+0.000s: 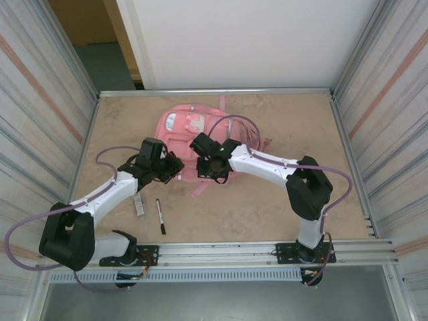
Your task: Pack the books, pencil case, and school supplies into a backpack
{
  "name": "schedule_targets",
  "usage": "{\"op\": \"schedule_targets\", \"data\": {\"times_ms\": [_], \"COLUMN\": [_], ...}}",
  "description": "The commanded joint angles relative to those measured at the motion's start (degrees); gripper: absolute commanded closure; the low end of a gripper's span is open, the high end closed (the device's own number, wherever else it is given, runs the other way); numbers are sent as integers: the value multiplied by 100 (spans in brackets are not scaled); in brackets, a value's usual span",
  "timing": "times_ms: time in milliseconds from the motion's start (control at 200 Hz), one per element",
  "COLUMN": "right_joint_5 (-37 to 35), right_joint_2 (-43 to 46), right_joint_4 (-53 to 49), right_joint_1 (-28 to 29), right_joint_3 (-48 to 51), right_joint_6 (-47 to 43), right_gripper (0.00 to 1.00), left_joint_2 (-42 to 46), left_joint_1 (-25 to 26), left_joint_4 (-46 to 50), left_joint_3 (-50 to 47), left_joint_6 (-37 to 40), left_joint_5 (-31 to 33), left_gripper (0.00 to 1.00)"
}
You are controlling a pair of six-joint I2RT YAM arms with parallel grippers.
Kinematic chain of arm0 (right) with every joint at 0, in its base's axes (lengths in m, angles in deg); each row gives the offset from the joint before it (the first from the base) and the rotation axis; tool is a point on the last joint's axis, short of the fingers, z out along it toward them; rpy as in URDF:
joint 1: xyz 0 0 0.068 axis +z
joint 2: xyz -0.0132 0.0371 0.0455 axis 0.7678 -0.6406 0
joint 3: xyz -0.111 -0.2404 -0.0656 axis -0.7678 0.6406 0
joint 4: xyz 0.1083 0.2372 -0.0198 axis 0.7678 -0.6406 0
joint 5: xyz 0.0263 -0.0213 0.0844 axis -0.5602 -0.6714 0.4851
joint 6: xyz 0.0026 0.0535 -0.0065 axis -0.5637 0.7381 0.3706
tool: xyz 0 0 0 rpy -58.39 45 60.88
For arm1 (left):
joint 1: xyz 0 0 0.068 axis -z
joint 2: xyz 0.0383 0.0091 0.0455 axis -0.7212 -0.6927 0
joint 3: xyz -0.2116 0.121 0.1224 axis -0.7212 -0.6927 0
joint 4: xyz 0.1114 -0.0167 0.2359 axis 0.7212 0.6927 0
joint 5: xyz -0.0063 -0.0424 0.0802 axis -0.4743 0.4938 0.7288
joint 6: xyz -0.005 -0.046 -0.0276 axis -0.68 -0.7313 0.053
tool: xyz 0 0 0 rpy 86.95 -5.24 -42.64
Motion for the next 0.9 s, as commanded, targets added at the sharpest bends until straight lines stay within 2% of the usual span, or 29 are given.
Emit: {"op": "schedule_targets", "data": {"times_ms": [0,296,541,762,897], "right_joint_5": [1312,2928,3710,3871,3577], "right_joint_2": [504,1536,1951,1828,1926], "right_joint_4": [109,506,548,609,808], "right_joint_1": [-397,-1858,-3022,-3098,-3075], "right_joint_3": [570,2018,2526,2550,2716], "right_joint_6": [227,236,-102,-411,-963], "right_gripper": [100,100,100,100,100], "left_joint_2": [169,187,-231,-902,-1222], "left_joint_1": [-237,-1094,-1762,-1989,-2093], "left_joint_4": [53,162,240,80,125], "left_joint_3": [-120,-201,203,839,1143], "left_joint_6": [300,735,1222,1271,1361], "left_joint_5": [38,-101,-125,-465,-440], "left_gripper": [100,100,100,100,100]}}
